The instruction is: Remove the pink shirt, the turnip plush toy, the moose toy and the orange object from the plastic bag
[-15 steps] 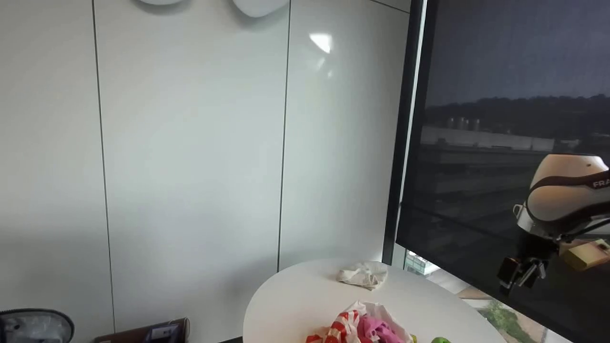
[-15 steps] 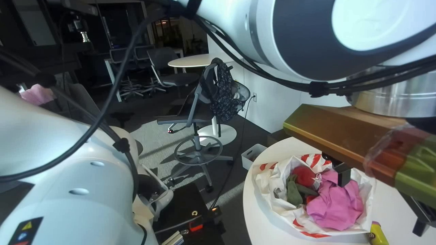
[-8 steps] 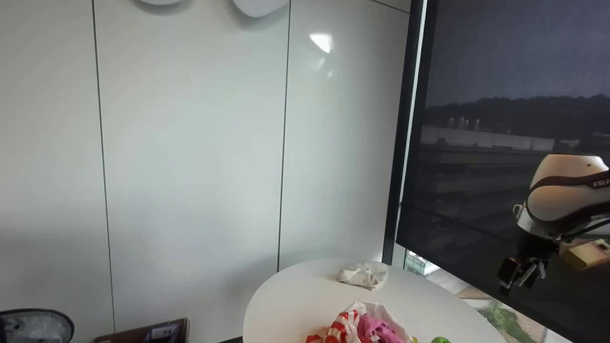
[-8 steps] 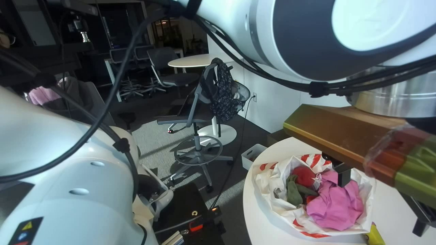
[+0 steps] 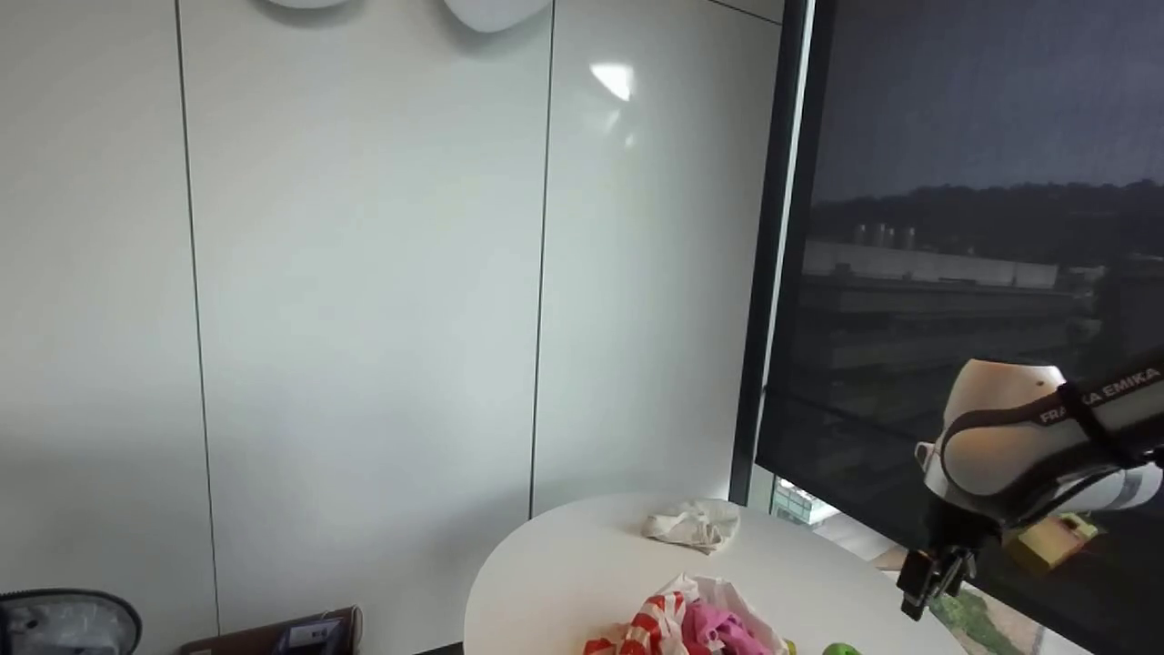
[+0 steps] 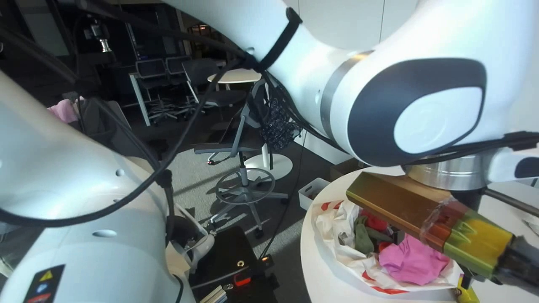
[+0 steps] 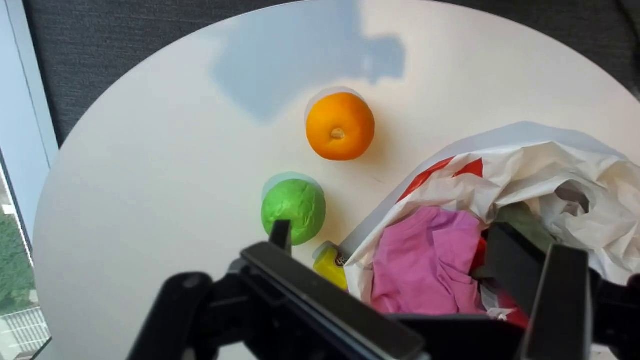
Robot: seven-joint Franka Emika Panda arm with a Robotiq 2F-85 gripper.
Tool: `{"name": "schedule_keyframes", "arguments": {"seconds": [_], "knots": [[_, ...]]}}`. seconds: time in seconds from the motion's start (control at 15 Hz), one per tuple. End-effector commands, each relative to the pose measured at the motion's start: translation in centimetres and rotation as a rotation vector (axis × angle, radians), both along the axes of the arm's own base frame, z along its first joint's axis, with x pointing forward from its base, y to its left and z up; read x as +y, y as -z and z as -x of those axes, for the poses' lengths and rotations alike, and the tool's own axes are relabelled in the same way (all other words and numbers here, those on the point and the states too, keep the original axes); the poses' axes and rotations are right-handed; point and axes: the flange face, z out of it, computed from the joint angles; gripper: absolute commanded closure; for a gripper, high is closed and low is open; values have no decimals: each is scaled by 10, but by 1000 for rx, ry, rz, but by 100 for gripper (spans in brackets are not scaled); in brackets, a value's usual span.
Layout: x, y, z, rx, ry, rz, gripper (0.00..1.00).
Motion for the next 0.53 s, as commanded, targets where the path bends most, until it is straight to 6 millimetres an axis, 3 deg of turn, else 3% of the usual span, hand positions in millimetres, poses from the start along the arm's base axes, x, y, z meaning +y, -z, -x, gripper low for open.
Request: {"name": "schedule_keyframes", "arguments": {"seconds": [0.0, 0.27, 0.47], "knots": [[44, 60, -42, 2, -132, 26, 0], [95, 116, -81, -31, -273, 55, 0], [118, 132, -119, -84, -299, 49, 0]]}}
